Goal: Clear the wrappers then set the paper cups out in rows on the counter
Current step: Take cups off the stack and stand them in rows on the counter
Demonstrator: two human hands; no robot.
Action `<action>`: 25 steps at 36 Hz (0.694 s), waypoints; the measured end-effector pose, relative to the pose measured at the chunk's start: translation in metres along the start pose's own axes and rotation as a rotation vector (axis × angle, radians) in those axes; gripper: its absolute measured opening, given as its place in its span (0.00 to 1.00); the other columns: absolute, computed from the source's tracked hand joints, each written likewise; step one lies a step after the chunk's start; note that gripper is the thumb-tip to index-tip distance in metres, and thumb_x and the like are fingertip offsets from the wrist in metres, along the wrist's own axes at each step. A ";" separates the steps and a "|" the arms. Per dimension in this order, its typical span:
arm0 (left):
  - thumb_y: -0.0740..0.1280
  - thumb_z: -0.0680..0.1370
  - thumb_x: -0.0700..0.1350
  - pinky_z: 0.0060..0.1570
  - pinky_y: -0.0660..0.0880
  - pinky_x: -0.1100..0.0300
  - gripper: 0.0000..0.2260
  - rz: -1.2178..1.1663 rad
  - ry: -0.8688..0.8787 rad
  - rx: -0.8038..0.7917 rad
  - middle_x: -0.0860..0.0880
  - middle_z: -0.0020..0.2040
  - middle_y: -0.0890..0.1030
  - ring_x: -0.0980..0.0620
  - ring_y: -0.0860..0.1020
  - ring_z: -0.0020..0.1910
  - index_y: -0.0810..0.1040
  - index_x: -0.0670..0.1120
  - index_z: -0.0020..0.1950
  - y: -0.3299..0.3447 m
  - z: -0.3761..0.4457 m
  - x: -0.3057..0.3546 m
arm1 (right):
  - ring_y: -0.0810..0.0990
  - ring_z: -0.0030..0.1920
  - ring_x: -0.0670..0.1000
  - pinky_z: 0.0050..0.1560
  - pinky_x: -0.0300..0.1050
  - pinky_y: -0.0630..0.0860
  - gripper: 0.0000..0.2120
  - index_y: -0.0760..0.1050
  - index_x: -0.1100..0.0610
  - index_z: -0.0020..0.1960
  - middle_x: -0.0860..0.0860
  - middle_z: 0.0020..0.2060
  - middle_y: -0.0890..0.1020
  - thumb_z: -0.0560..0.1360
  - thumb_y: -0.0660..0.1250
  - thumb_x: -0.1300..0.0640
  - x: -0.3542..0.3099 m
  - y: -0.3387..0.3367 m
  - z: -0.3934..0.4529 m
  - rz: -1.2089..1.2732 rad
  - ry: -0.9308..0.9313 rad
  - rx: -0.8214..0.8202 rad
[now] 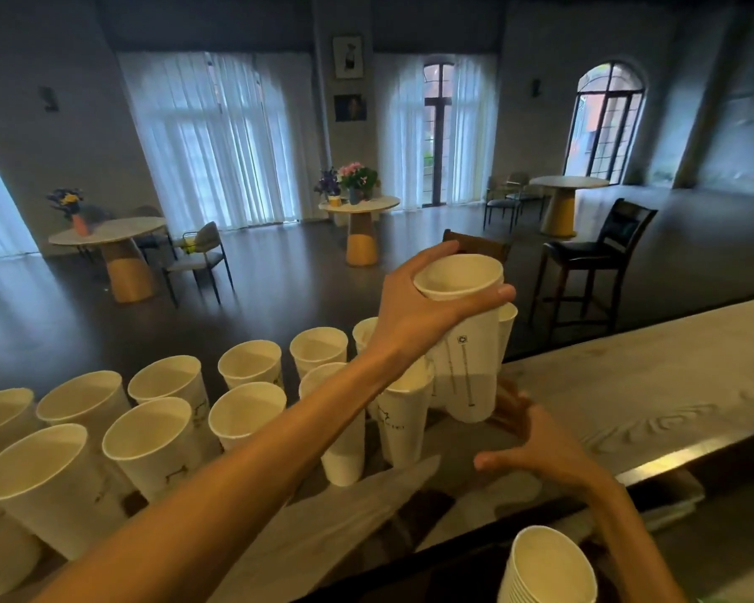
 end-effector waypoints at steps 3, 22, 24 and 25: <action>0.81 0.68 0.55 0.59 0.77 0.64 0.35 0.009 -0.026 -0.081 0.54 0.69 0.78 0.62 0.77 0.59 0.75 0.52 0.73 0.021 -0.002 -0.010 | 0.80 0.52 0.36 0.44 0.30 0.78 0.37 0.65 0.36 0.60 0.34 0.54 0.77 0.61 0.80 0.59 -0.011 -0.014 -0.007 0.078 -0.071 0.105; 0.51 0.75 0.73 0.39 0.74 0.59 0.33 1.015 0.537 -0.301 0.50 0.57 0.74 0.53 0.74 0.41 0.70 0.49 0.65 0.061 0.023 -0.007 | 0.73 0.53 0.43 0.42 0.30 0.68 0.38 0.68 0.49 0.70 0.42 0.56 0.74 0.64 0.81 0.52 -0.001 -0.041 -0.001 -0.260 -0.106 0.362; 0.51 0.75 0.73 0.40 0.75 0.58 0.33 1.007 0.522 -0.293 0.50 0.56 0.74 0.53 0.73 0.41 0.69 0.50 0.67 0.062 0.024 -0.007 | 0.74 0.53 0.42 0.42 0.29 0.68 0.36 0.68 0.47 0.68 0.41 0.55 0.74 0.65 0.81 0.52 -0.002 -0.041 0.000 -0.261 -0.115 0.353; 0.51 0.75 0.72 0.42 0.76 0.57 0.33 1.003 0.504 -0.288 0.50 0.57 0.74 0.53 0.73 0.41 0.69 0.50 0.68 0.062 0.024 -0.007 | 0.73 0.53 0.40 0.43 0.29 0.70 0.35 0.67 0.45 0.67 0.39 0.54 0.74 0.65 0.80 0.52 -0.002 -0.041 0.001 -0.257 -0.115 0.353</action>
Point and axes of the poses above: each hand's wrist, its own z-axis towards the middle knuckle, its own y-axis out of the palm, x = y × z, the point moved 3 cm from there along z, towards the middle knuckle
